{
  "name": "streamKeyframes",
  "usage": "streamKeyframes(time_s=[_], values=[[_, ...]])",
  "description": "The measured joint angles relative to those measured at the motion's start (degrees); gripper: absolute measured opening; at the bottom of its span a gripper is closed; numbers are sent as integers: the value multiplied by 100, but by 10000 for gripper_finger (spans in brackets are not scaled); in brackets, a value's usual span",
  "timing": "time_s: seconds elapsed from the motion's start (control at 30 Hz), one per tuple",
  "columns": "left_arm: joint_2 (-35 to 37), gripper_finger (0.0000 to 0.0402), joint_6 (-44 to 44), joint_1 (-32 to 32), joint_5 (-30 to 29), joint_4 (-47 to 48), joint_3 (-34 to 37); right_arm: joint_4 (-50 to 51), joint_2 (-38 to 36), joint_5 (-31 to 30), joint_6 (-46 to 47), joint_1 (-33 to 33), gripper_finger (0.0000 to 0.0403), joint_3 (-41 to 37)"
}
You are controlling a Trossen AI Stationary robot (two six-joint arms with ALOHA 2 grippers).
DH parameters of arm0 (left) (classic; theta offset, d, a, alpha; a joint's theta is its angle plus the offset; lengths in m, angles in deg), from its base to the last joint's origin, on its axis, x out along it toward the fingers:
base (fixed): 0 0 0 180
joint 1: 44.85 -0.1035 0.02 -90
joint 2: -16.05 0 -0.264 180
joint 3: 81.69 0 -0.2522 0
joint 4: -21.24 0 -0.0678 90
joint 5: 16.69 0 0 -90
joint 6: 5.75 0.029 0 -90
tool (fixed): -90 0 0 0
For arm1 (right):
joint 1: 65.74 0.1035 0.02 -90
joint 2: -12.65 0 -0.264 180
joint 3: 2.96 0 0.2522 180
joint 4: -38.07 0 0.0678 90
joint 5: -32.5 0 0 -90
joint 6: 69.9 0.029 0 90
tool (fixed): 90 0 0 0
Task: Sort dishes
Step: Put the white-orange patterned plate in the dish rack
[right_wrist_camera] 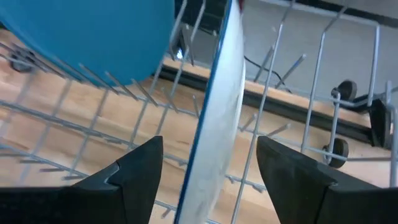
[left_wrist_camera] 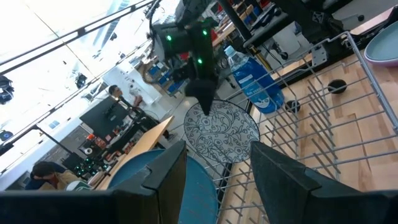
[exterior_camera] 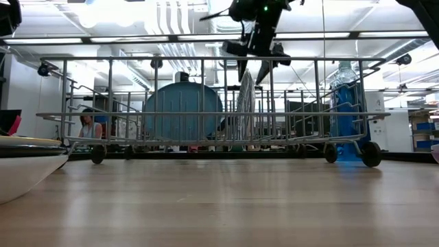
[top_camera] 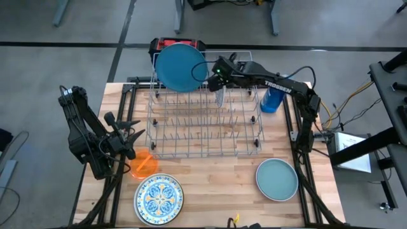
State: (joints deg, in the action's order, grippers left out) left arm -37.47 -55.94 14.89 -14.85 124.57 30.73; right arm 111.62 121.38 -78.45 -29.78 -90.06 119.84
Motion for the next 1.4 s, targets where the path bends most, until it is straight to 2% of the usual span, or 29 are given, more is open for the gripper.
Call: streamKeyframes(time_s=[0.47, 0.67, 0.77, 0.9, 1.1, 1.23, 1.3, 1.4], values=[[-1, 168, -2, 0, -146, -111, 0, 813, -90, -13, -463, 2, 250, 1448], [-31, 168, 10, -1, -85, -428, -181, 1124, -114, -15, -1488, 158, 249, 2154], [-159, 168, 18, -2, 416, -624, -468, 1138, -239, -12, -2096, 407, 239, 2204], [-448, 168, 25, -2, 1378, -1071, -943, 1150, -462, -21, -2656, 970, 223, 2052], [-1256, 168, 543, -1, 3080, -2192, -1668, 993, -672, -308, -3022, 2387, 197, 1514], [-1970, 168, 418, 9, 3922, -2192, -2246, 553, -711, -304, -2977, 3378, 183, 941], [-2313, 166, 338, 8, 4355, -2098, -2477, 233, -711, -201, -2904, 3799, 174, 591], [-2764, 159, 146, 9, 4901, -1992, -2616, -662, -704, 425, -2608, 4344, 157, -78]])
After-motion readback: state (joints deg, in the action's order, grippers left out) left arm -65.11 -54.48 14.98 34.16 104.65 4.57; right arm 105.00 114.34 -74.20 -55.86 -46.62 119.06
